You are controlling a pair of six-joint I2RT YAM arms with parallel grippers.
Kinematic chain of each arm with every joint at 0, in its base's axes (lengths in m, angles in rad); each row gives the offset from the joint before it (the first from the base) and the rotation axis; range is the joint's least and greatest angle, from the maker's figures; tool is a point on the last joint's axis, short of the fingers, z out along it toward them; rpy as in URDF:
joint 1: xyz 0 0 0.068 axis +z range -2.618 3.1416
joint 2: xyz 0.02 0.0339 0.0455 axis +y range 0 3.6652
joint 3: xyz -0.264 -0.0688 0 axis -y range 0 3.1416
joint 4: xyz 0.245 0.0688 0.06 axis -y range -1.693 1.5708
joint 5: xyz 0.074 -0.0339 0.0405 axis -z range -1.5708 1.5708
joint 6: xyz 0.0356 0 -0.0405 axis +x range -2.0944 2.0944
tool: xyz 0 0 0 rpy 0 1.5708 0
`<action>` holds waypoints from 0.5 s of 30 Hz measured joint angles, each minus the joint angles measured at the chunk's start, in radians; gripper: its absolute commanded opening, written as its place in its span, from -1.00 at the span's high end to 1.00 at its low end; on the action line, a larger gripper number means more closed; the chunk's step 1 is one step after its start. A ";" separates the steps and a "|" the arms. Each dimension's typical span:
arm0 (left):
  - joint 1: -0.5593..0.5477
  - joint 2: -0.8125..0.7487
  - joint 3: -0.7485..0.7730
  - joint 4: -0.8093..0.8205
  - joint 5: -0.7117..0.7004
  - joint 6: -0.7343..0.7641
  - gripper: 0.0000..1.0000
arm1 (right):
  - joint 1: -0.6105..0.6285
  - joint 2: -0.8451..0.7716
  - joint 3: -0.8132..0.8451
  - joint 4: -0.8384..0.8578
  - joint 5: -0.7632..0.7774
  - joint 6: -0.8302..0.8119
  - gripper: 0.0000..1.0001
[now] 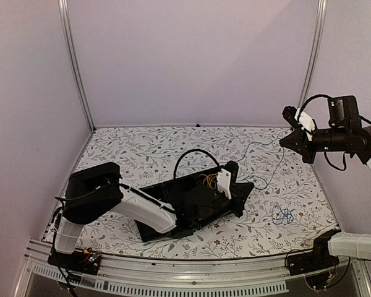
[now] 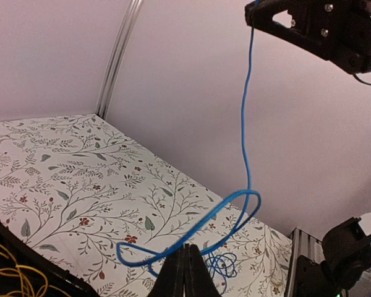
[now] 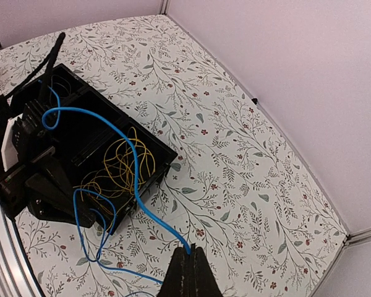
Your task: Untangle the cables
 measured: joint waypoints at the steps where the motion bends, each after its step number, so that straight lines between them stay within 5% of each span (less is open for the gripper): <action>1: 0.001 -0.005 0.003 -0.007 -0.013 -0.005 0.60 | 0.000 0.000 0.000 0.000 -0.001 0.001 1.00; 13: 0.068 0.064 0.207 -0.156 -0.037 -0.107 0.45 | -0.002 0.002 0.002 -0.001 -0.068 0.023 1.00; 15: 0.080 0.076 0.224 -0.175 -0.047 -0.134 0.31 | -0.002 0.002 0.003 -0.002 -0.076 0.024 1.00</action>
